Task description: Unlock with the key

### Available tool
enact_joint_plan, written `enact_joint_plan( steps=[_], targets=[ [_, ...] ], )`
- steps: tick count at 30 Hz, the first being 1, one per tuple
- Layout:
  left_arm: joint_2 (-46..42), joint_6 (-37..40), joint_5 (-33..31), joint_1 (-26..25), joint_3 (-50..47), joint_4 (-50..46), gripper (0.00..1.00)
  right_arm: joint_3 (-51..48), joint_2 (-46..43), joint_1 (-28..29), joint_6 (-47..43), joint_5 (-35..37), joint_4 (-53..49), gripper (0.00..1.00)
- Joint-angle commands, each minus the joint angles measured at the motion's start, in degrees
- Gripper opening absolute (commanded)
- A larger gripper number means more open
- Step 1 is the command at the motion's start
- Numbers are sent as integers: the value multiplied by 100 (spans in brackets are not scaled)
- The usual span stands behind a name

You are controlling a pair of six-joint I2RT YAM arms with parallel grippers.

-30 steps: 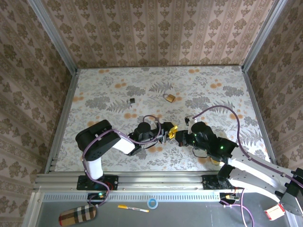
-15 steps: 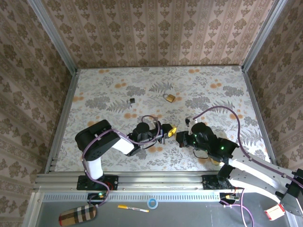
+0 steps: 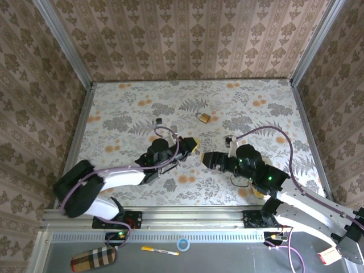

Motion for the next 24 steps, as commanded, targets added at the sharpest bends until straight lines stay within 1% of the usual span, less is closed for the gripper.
enact_joint_plan(
  steps=[1,3,5,8,10,15,19,24],
  targets=[
    [-691,2099,-722,-41,289,-1089,0,-32,-42,-346,699,-722,1291,81],
    [-802,2202,-688,66,150,-647,0,-158,61,-580,964,-1034,1925,83],
    [-807,2253,-641,100,37,-221,0,-352,269,-755,1307,-1313,2769,83],
    [-717,2255,-616,93,-36,233,0,-491,618,-794,1624,-1567,3724,81],
    [-612,2186,-635,72,-104,572,0,-545,792,-783,1735,-1648,4102,79],
    [-372,2026,-696,45,-162,1242,0,-692,984,-727,1861,-1654,4400,72],
    [-246,1899,-721,13,-184,1587,0,-785,984,-642,1783,-1568,4294,70],
    [-25,1760,-766,-82,-241,2190,0,-869,1175,-593,1878,-1545,4569,67]
  ],
)
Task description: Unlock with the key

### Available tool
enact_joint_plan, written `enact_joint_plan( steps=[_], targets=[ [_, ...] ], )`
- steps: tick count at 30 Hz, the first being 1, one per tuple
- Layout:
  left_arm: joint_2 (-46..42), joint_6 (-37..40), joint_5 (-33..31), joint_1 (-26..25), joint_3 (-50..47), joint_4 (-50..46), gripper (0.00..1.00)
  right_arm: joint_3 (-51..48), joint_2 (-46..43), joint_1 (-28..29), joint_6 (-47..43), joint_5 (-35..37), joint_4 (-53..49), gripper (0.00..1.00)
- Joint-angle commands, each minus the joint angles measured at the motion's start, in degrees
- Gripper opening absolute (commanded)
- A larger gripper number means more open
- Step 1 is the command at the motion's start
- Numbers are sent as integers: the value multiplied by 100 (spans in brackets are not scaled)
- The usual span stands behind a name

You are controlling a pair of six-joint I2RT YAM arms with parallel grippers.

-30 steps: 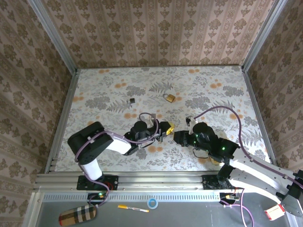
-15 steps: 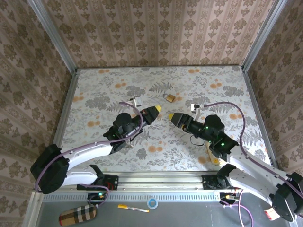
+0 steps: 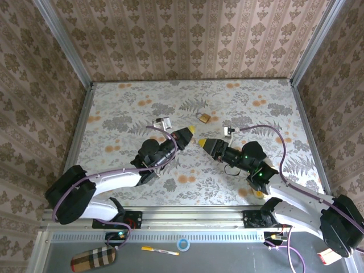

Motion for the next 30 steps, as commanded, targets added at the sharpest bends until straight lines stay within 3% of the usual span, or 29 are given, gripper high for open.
enact_joint_plan(
  steps=[1,8,16,30],
  targets=[
    [151,-135,-88,-88,-88,777,0,-25,161,70,85,-36,469,67],
    [577,-379,-145,-215,-106,1362,0,118,556,144,138,-131,871,60],
    [482,-304,-221,-277,-115,1365,0,146,674,167,161,-131,960,40],
    [527,-290,-318,-318,-124,1371,0,255,632,175,166,-210,859,26]
  ],
)
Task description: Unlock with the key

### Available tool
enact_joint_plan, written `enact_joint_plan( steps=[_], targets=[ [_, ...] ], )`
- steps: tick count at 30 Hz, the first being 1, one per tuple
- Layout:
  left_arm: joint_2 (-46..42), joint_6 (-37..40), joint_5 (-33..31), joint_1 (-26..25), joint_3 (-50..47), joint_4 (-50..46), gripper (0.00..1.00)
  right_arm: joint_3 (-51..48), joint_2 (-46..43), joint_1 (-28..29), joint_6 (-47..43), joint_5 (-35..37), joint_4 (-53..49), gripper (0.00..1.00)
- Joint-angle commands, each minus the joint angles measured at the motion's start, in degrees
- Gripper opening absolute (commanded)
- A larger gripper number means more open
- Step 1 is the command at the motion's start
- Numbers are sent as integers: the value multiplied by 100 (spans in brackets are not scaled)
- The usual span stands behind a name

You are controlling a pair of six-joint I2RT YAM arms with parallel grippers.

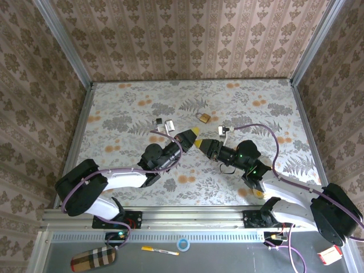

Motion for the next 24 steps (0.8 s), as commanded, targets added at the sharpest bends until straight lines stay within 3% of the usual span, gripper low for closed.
enact_joint_plan(
  steps=[1,10,17,20,21,24],
  targets=[
    [-59,-10,-108,-29,-49,245,0,161,-34,40,-25,-140,149,25],
    [-25,12,-167,-30,-49,243,0,160,-81,38,-20,-157,74,16],
    [11,68,-193,-65,-30,243,0,257,-183,41,-63,-186,-126,0],
    [15,74,-258,-86,-79,231,0,348,-277,41,-165,-210,-387,0],
    [21,53,-287,-88,-110,228,5,377,-337,41,-230,-213,-521,0],
    [-58,-9,-393,-49,-287,197,36,512,-569,28,-507,-200,-1154,0]
  ],
)
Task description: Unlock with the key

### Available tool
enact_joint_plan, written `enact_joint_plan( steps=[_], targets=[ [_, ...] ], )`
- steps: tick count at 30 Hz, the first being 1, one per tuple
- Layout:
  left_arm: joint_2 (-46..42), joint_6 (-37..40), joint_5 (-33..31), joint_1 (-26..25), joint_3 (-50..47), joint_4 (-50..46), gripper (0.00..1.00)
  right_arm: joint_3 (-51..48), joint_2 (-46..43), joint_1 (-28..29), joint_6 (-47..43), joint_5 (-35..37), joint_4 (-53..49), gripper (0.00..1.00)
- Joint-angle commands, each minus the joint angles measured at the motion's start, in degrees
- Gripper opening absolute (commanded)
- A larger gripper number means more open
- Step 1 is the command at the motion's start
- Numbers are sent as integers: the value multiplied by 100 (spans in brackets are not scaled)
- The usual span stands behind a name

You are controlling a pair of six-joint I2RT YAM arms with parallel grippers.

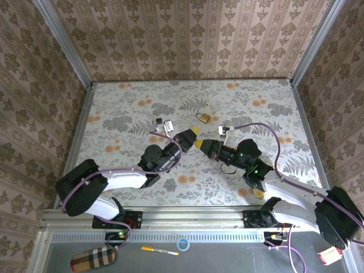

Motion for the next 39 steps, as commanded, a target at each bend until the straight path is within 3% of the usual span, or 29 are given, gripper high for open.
enact_joint_plan(
  steps=[1,3,9,13,19,27,33,39],
  targets=[
    [-120,-36,-188,27,-254,24,43,388,-360,29,-453,-120,-782,0],
    [-350,-139,-200,153,-354,-288,58,484,-546,23,-695,-56,-1367,0],
    [-1564,-37,36,575,-130,-2678,79,1111,-738,-30,-1597,265,-3538,0],
    [-2142,366,474,923,478,-4767,88,1691,-498,-72,-2354,612,-4662,0],
    [-2487,1041,1108,1536,1156,-7046,92,3001,612,-305,-4046,1880,-6213,0],
    [-2943,1871,1150,1645,1256,-7989,93,4825,3278,-906,-5477,2789,-6079,0],
    [-3296,1919,1156,1662,997,-8091,93,6316,5191,-1341,-5547,3050,-6227,0],
    [-3537,1870,1037,1676,807,-8175,93,7289,6252,-1567,-5390,3483,-6535,0]
  ],
)
